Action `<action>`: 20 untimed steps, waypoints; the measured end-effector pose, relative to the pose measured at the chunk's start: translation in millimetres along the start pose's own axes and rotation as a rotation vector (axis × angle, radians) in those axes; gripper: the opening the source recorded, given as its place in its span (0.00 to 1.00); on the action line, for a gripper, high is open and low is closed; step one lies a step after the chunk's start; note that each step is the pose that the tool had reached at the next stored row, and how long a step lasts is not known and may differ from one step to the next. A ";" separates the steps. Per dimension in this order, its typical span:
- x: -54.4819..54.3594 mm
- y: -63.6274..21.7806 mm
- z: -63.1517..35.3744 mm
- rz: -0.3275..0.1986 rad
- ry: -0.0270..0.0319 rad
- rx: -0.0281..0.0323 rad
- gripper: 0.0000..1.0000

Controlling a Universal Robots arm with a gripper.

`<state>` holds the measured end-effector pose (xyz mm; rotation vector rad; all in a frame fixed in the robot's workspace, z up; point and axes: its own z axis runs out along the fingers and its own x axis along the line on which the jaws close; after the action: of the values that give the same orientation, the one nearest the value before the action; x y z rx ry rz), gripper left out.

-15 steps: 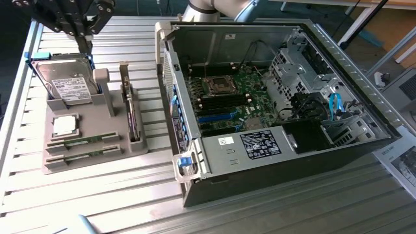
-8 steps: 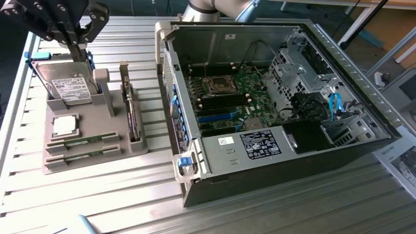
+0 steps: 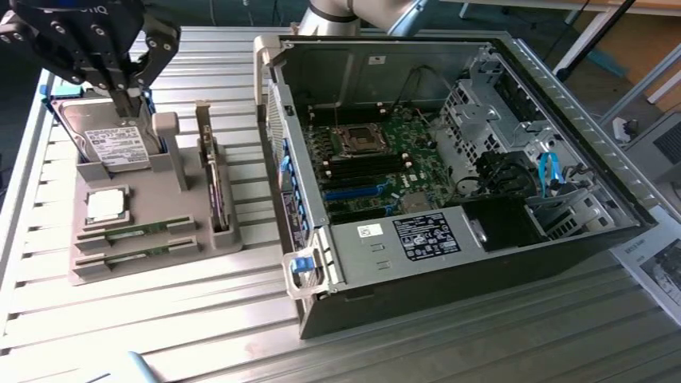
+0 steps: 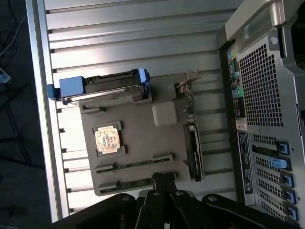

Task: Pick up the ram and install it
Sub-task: 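Reach for the ram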

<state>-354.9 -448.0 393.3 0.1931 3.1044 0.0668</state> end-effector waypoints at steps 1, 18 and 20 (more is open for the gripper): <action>-0.3 -2.6 -0.1 0.000 -0.0001 -0.0001 0.11; -7.2 -57.0 -2.3 0.000 -0.0001 0.0000 0.11; -8.0 -63.9 -2.5 0.000 0.0000 -0.0001 0.11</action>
<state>-354.9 -512.5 393.2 0.1931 3.1043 0.0669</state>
